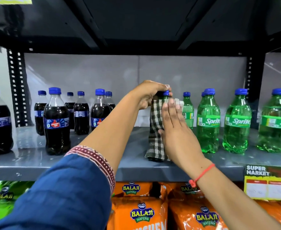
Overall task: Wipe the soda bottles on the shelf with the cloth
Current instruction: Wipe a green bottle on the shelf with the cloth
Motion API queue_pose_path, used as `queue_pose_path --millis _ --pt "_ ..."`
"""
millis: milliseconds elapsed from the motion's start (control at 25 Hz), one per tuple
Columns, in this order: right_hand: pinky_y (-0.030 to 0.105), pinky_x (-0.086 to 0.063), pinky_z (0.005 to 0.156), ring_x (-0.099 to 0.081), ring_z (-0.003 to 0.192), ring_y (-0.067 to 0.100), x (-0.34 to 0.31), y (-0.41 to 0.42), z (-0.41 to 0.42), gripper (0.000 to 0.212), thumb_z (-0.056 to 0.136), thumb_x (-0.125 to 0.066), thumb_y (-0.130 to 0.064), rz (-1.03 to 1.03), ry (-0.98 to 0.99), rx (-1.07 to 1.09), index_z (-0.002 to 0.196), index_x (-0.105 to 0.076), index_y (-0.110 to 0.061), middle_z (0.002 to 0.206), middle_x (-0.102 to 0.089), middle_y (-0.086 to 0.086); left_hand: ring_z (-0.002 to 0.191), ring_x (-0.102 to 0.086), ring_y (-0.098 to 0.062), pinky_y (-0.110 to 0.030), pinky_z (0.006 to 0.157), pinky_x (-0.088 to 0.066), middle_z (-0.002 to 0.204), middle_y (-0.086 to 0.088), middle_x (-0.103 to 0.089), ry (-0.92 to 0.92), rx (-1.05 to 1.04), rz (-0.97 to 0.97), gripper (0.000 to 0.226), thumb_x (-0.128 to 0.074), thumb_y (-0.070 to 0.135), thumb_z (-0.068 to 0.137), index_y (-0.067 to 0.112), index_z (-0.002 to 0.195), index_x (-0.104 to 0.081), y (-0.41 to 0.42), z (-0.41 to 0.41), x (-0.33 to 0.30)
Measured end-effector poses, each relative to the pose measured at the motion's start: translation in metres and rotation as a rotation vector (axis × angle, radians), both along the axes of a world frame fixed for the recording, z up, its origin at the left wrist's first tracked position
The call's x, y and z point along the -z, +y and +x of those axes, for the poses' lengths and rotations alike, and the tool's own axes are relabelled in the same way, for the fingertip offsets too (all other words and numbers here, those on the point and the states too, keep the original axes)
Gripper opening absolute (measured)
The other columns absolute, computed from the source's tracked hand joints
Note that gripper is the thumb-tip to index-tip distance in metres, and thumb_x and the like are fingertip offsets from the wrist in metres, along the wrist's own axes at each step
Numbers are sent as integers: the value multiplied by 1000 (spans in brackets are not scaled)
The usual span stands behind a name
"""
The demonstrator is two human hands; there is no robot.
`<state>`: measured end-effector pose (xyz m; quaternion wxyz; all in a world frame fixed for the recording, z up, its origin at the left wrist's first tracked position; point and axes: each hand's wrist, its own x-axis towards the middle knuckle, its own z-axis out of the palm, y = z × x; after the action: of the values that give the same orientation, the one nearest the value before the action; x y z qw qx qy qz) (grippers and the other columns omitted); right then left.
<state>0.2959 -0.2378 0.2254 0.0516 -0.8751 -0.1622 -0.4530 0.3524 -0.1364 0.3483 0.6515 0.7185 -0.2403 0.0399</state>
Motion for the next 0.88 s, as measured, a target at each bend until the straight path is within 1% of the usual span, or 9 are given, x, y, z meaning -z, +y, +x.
queue_pose_path --millis 120,280,400,520,560,640,720,800,880 --pt "34 -8 113 9 139 26 0 -2 -1 68 93 -42 -12 -32 -8 -5 141 5 -6 154 5 15 72 -65 -17 -28 81 -52 74 -6 -69 -15 14 10 12 -56 12 84 4 83 -64 -1 -3 1" --pt "35 -12 114 14 136 21 -10 -3 0 68 94 -42 -11 -18 5 2 141 6 -7 154 7 14 69 -64 -15 -22 65 -55 79 -7 -67 11 14 1 12 -56 12 84 3 84 -65 0 -5 0" --pt "35 -20 112 10 139 24 2 0 -4 68 93 -42 -9 -20 14 9 141 6 -9 154 5 13 69 -65 -15 -22 67 -55 77 -7 -68 2 33 4 13 -54 12 85 2 87 -63 1 -5 1" --pt "33 -7 113 5 141 29 -11 2 1 67 93 -41 -10 -19 -8 7 141 5 -6 154 5 16 63 -63 -16 -22 64 -56 72 -9 -66 53 65 -67 12 -54 7 84 0 81 -63 0 -8 1" --pt "32 -7 113 4 141 29 -11 3 1 66 93 -42 -11 -22 -11 18 141 4 -5 154 4 16 64 -64 -16 -23 66 -56 72 -10 -66 57 67 -76 12 -54 7 84 0 81 -63 0 -8 1" --pt "34 -15 113 -1 141 30 -2 3 -2 67 92 -44 -10 -33 -11 43 141 1 -5 154 -1 16 69 -64 -17 -25 74 -54 75 -9 -67 12 38 -37 12 -54 9 85 2 81 -63 1 -7 1" --pt "37 -18 113 -3 141 32 -1 3 -4 67 91 -46 -10 -39 -4 45 141 -2 -4 154 -3 17 70 -64 -16 -24 73 -54 77 -9 -67 -3 29 -25 12 -54 10 85 2 82 -63 1 -8 2" --pt "34 -8 113 -1 141 33 -14 4 -1 66 93 -44 -13 -27 -21 16 141 -1 -2 153 -1 19 66 -64 -15 -22 66 -55 77 -9 -66 25 37 -44 11 -55 9 84 2 81 -63 0 -10 1" --pt "30 -1 109 1 141 32 -16 5 -1 67 93 -44 -12 -26 -21 37 141 3 -1 153 2 20 69 -64 -16 -22 67 -55 78 -9 -66 34 33 -43 11 -56 10 84 2 82 -64 1 -9 0"
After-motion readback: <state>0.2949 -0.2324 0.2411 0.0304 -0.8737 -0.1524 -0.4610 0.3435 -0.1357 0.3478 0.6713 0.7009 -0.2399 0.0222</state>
